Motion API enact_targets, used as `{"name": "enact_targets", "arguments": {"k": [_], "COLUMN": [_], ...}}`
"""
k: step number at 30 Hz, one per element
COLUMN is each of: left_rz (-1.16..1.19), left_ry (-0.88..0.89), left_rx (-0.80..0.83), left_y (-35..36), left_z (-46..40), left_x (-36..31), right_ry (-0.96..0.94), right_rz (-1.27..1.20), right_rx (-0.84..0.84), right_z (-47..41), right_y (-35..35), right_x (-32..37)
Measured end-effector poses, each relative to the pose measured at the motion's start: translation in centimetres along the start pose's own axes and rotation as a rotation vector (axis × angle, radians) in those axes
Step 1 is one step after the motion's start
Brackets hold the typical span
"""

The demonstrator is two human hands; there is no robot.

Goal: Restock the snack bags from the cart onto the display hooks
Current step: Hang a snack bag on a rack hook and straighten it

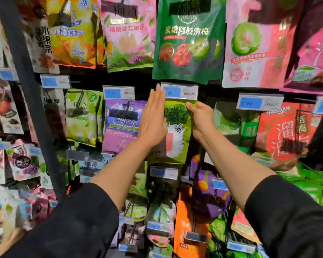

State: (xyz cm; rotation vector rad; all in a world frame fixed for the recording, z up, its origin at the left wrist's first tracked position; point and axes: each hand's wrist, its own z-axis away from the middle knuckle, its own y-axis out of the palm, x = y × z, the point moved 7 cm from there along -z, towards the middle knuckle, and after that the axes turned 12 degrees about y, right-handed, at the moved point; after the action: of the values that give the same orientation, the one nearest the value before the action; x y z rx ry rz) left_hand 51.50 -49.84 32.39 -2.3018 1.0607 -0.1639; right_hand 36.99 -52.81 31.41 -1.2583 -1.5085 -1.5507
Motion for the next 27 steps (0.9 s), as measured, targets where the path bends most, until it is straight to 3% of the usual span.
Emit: {"name": "enact_targets", "arguments": {"k": [13,27], "left_rz": [0.029,0.059], "left_ry": [0.054,0.062], "left_rx": [0.02,-0.023], "left_y": [2.1,2.3], "left_z": [0.3,0.2], "left_x": [2.0,2.3], "right_ry": [-0.147,-0.262], "right_rz": [0.207,0.129], "right_rx": [-0.125,-0.205], "right_z": [-1.4,-1.9], "right_y": [-1.4,-2.4], "right_x": [-1.3,-1.7]}}
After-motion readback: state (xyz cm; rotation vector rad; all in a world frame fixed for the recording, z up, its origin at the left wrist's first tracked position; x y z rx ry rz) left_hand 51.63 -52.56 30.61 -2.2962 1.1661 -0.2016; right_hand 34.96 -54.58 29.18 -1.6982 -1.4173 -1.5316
